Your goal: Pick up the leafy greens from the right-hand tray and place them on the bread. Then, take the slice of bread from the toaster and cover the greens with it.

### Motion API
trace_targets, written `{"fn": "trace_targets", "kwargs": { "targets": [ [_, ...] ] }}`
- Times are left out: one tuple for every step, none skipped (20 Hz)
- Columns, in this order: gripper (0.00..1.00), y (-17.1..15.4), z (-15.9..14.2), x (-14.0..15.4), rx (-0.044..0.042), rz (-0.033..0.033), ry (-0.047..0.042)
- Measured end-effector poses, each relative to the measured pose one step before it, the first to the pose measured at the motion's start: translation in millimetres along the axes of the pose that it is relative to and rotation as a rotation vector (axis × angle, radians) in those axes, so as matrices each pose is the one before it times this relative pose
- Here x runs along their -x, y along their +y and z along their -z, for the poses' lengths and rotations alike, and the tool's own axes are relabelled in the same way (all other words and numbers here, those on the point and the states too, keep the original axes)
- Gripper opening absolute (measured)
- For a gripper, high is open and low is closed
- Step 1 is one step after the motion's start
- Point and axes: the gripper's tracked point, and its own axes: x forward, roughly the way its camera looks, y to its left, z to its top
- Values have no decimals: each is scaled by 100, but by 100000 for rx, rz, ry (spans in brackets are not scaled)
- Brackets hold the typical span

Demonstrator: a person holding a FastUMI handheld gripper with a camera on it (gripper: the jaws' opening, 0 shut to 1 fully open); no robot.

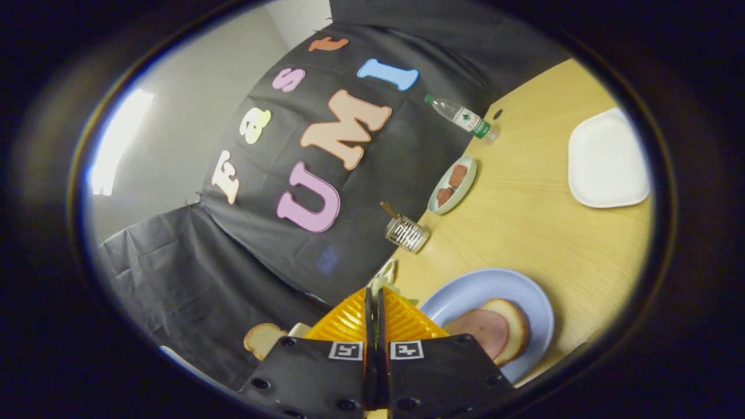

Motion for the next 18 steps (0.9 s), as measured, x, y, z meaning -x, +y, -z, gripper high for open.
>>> {"fn": "trace_targets", "kwargs": {
  "targets": [
    [3, -643, 25, 278, 1326, 1885, 18],
    [3, -627, -271, 128, 1501, 1762, -332],
    [3, -627, -271, 31, 1655, 2048, -600],
    [3, -482, -196, 140, 1855, 1617, -235],
    [4, -451, 20, 142, 2028, 1525, 358],
    [4, -669, 221, 60, 2495, 1927, 1160],
    [4, -583, 321, 121, 2350, 1823, 1523],
    [5, -616, 341, -312, 2200, 1312, 1200],
    [5, -299, 118, 772, 2106, 851, 1063],
    [6, -314, -100, 135, 2186, 999, 256],
    [7, -21, -69, 326, 1739, -347, -149],
    [8, 98, 8, 200, 1638, -758, 178],
    [16, -96, 68, 233, 1619, -320, 522],
    [23, -221, -70, 159, 1429, 32, 315],
    [31, 184, -120, 424, 1493, -1081, 159],
    [39, -18, 14, 159, 1701, -774, 510],
    [46, 306, 84, 115, 1619, -1327, 651],
    [54, 121, 7, 186, 1751, -954, 731]
  ]
}}
